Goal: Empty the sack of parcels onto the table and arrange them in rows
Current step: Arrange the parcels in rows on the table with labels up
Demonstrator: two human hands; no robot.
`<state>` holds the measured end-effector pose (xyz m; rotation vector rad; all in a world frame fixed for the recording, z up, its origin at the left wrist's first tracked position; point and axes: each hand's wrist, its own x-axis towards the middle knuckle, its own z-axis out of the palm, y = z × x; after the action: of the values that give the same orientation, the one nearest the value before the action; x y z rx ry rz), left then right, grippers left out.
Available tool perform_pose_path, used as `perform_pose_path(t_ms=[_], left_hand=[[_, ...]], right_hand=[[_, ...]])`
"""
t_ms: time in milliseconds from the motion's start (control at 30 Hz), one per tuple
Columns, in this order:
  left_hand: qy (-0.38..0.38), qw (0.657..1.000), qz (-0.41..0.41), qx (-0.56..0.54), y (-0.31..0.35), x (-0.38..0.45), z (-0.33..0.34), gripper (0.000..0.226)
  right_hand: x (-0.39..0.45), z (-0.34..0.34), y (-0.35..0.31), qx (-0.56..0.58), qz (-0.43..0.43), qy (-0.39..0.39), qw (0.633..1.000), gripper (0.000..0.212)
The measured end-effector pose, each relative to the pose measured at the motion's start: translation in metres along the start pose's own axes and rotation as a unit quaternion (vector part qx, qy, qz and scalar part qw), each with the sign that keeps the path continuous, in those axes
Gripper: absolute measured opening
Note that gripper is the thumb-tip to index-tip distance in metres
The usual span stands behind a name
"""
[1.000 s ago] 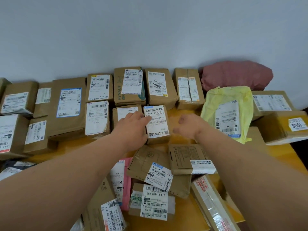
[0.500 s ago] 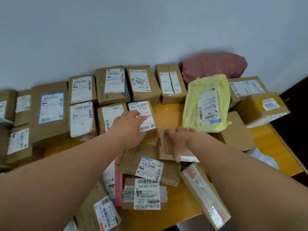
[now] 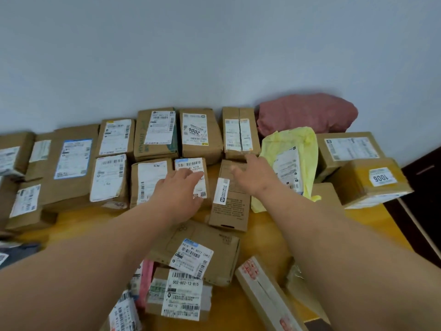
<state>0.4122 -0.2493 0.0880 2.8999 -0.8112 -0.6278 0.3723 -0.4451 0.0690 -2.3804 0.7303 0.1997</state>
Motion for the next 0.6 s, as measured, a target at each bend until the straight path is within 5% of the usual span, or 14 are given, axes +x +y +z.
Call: perform_pose_path(t_ms=[100, 233, 400, 600], left_hand=[[-0.017, 1.000, 0.015, 0.010, 0.011, 0.002, 0.006, 0.069], [-0.031, 0.999, 0.037, 0.020, 0.032, 0.007, 0.012, 0.068], [-0.036, 0.999, 0.036, 0.004, 0.054, 0.015, 0.014, 0.068], [-0.020, 0.999, 0.020, -0.015, 0.063, 0.016, 0.015, 0.066]], right_hand=[[-0.004, -0.021, 0.009, -0.110, -0.095, 0.106, 0.984, 0.027], [-0.006, -0.055, 0.027, -0.149, -0.018, 0.216, 0.965, 0.038], [-0.005, -0.071, 0.057, -0.105, 0.153, 0.111, 0.976, 0.086], [-0.005, -0.066, 0.068, 0.050, 0.134, 0.088, 0.986, 0.094]])
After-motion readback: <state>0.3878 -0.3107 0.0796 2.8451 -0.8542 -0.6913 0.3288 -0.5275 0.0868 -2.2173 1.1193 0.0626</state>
